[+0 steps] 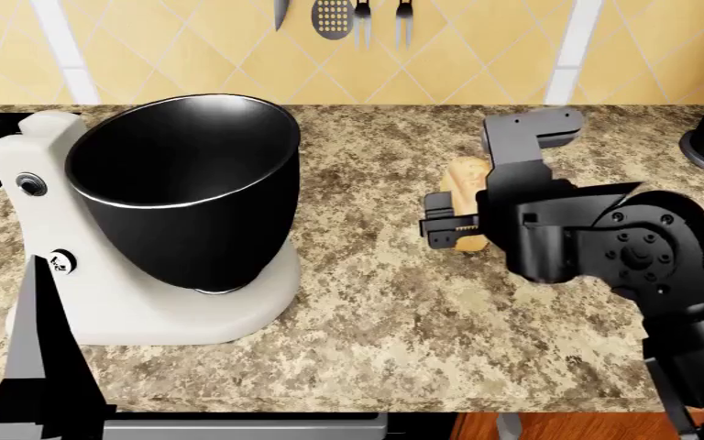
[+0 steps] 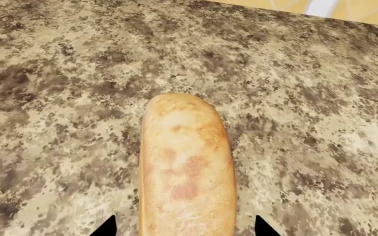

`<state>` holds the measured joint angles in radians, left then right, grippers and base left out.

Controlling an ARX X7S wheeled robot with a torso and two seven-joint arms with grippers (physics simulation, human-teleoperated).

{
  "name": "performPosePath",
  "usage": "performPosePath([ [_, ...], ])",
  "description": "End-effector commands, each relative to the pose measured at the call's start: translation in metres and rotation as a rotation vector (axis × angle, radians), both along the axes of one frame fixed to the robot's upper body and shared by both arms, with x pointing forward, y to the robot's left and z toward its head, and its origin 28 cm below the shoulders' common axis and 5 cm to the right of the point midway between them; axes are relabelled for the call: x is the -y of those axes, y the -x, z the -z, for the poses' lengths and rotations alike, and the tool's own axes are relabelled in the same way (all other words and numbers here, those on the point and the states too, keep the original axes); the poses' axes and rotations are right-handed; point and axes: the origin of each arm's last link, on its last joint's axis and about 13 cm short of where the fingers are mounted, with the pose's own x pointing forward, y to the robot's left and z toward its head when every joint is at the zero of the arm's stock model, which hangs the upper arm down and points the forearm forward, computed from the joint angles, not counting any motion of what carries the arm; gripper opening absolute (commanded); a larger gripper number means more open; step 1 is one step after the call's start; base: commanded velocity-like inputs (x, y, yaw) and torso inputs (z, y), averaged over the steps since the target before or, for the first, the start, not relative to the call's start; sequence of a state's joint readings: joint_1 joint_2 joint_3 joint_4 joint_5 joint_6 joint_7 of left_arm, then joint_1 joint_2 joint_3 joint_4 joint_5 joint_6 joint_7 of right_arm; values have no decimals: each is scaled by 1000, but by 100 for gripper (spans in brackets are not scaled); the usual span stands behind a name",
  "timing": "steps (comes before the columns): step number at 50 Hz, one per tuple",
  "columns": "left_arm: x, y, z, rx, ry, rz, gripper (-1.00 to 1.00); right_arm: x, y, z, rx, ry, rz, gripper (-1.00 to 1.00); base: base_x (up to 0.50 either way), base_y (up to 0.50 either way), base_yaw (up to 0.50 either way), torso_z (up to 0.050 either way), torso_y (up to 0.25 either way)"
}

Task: Place the bread in the stand mixer bowl.

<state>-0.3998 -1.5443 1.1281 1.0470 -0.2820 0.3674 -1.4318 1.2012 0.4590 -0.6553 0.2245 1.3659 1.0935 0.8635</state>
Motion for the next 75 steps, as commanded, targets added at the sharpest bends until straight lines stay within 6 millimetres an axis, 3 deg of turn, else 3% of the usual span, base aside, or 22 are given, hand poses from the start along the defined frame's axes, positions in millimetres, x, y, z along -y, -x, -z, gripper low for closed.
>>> performPosePath([
  [1, 1, 0, 1, -1, -1, 2, 100, 1, -17, 17, -34, -22, -9, 100, 0, 0, 0, 0, 0],
  [10, 1, -1, 1, -3, -4, 2, 100, 4, -28, 28, -62, -31, 2, 100, 0, 0, 0, 0, 0],
  [11, 1, 0, 1, -3, -3, 3, 100, 6, -29, 28, -45, -21, 38, -100, 0, 0, 0, 0, 0],
  [16, 1, -1, 1, -4, -3, 4, 100, 7, -26, 26, -19, 17, 47, -100, 0, 0, 0, 0, 0],
  [22, 1, 0, 1, -4, -2, 3, 100, 8, -13, 5, 95, 19, 23, -100, 0, 0, 0, 0, 0],
  [27, 0, 0, 1, -4, -4, 0, 100, 8, 13, -34, 209, 26, -54, -100, 0, 0, 0, 0, 0],
  [36, 0, -1, 0, -6, -6, 1, 100, 10, 61, -83, 278, 79, -163, -100, 0, 0, 0, 0, 0],
  [44, 0, 0, 0, -6, -7, 0, 100, 8, 93, -110, 272, 55, -250, -100, 0, 0, 0, 0, 0],
  [51, 1, -2, 0, -9, -11, 1, 100, -2, 113, -152, 321, 48, -308, -100, 0, 0, 0, 0, 0],
  [55, 0, -1, 0, -11, -12, -1, 100, -13, 109, -167, 312, 45, -338, -100, 0, 0, 0, 0, 0],
  [61, 0, 0, 1, -11, -8, -3, 100, -34, 103, -169, 309, 63, -380, -100, 0, 0, 0, 0, 0],
  [68, 0, 0, 1, -11, -8, -3, 100, -34, 103, -169, 309, 63, -380, -100, 0, 0, 0, 0, 0],
  [70, 0, -1, 0, -14, -12, 0, 100, -64, 91, -171, 289, 37, -475, -100, 0, 0, 0, 0, 0],
  [75, 0, -1, 0, -16, -9, -2, 100, -81, 86, -165, 269, 27, -518, -100, 0, 0, 0, 0, 0],
])
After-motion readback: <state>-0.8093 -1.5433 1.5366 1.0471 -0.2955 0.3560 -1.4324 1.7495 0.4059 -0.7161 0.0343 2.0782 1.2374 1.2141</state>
